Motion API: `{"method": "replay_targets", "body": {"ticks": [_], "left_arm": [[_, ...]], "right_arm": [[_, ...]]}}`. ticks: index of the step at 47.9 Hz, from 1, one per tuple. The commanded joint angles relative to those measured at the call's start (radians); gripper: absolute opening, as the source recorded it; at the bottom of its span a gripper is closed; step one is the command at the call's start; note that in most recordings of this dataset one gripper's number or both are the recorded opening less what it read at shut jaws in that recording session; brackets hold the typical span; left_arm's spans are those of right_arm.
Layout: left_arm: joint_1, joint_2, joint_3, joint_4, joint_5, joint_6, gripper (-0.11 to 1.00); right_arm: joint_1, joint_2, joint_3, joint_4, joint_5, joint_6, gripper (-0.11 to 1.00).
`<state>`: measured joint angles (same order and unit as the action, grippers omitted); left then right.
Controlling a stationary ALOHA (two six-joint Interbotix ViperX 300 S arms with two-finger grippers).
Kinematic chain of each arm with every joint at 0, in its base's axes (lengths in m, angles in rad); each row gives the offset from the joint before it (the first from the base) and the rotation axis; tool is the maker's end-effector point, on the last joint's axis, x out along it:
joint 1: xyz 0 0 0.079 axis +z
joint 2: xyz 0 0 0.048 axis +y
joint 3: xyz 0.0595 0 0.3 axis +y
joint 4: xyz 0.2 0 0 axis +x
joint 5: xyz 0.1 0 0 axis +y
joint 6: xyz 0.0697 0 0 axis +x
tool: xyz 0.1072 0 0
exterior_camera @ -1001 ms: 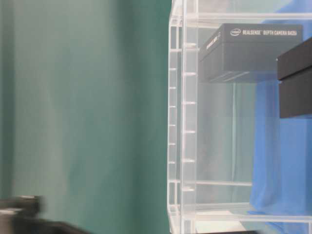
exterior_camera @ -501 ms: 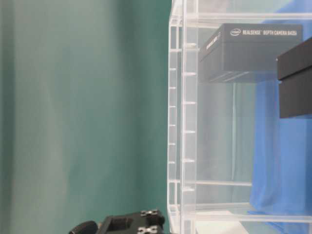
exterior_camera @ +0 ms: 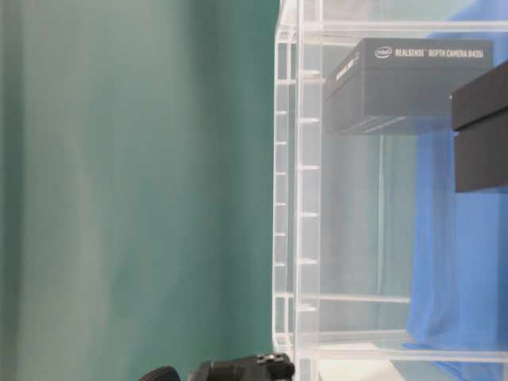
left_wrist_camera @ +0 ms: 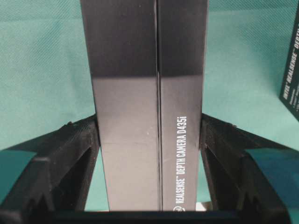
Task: Take out the box from the case.
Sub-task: 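Lower the boxes onto the cloth and open the left gripper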
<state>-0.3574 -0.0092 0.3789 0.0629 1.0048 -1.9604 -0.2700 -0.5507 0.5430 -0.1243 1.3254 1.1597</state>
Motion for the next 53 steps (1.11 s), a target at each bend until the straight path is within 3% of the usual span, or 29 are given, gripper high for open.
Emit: {"method": "replay_targets", "body": {"ticks": [1,4,7,25,39,53], "left_arm": [[0.002,-0.031,-0.014,0.000,-0.002,0.000,0.71],[0.002,-0.031,-0.014,0.000,-0.002,0.002,0.82],[0.002,-0.032,-0.012,0.000,-0.003,0.003,0.87],[0.000,-0.037,-0.014,-0.002,-0.012,0.002,0.87],[0.015,-0.089,-0.069,-0.002,-0.003,0.003,0.87],[0.035,-0.158,-0.166,-0.002,0.170,0.006,0.87]], "right_arm": [[0.002,-0.008,-0.011,0.002,0.000,0.002,0.83],[0.000,-0.006,-0.011,0.002,0.000,0.003,0.83],[0.002,-0.006,-0.011,0.002,0.000,0.002,0.83],[0.002,-0.008,-0.011,0.002,0.000,0.002,0.83],[0.002,-0.008,-0.011,0.000,0.000,0.002,0.83],[0.002,-0.008,-0.011,-0.002,-0.005,0.003,0.83]]}}
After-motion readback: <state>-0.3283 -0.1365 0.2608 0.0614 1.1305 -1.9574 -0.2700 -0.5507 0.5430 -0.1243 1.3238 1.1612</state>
